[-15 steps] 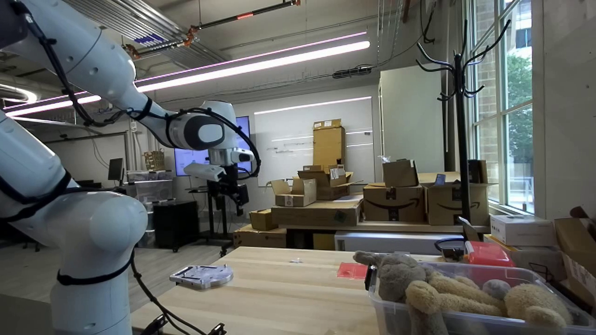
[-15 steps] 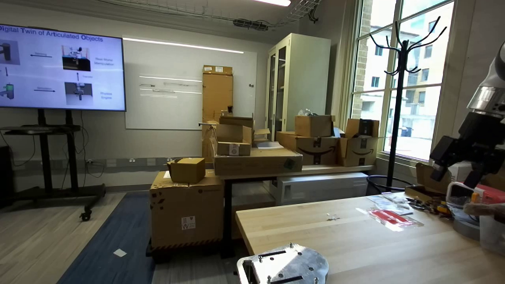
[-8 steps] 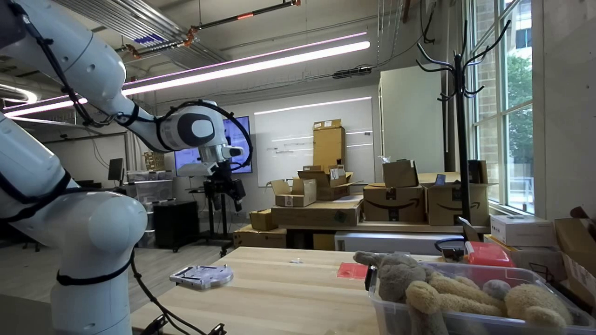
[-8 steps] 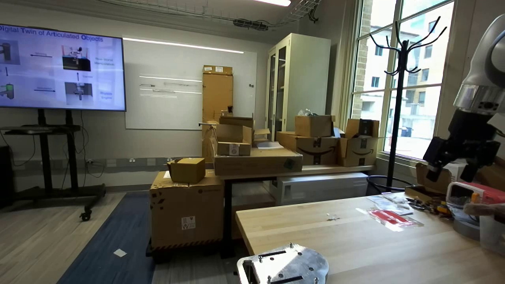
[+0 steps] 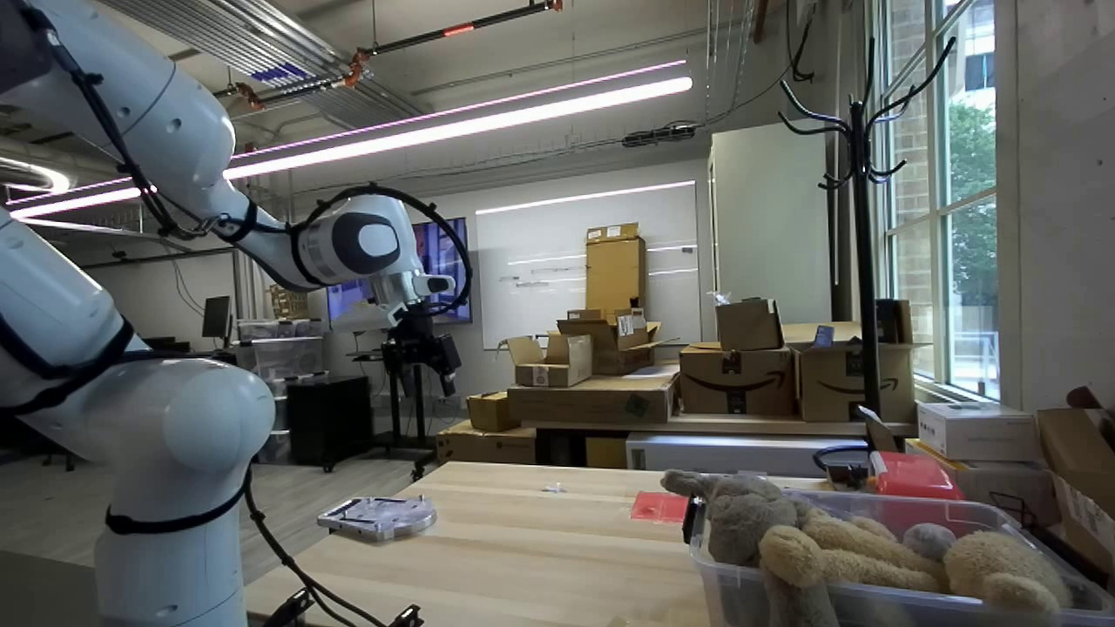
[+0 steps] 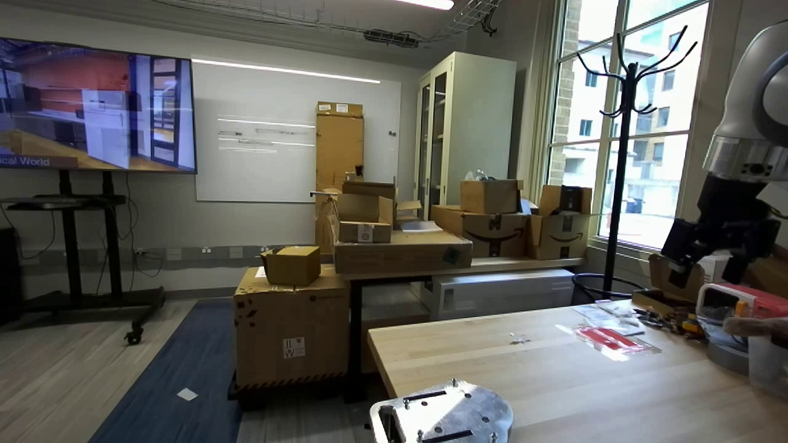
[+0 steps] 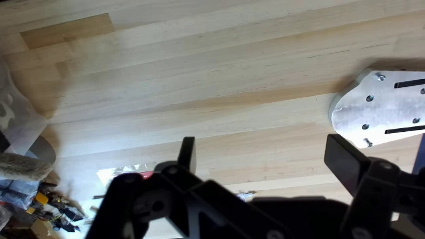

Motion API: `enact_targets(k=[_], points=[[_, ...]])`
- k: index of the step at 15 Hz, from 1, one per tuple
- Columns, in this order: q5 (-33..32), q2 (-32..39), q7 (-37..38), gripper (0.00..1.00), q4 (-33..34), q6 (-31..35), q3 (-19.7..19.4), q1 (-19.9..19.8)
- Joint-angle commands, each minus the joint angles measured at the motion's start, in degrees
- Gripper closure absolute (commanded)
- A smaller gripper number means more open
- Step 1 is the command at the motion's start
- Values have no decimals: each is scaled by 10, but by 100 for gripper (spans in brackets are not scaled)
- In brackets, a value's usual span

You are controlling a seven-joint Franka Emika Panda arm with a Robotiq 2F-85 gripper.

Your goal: Pick up an object, and then place it on the table

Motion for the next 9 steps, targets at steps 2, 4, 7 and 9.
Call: enact_targets(k=[2, 4, 7, 9], points=[[20, 64, -41, 0, 20, 10, -38, 15], [23, 100, -44, 0, 24, 37, -45, 18], [26, 163, -39, 0, 36, 81, -41, 27], [40, 208, -48, 0, 52, 102, -45, 38]])
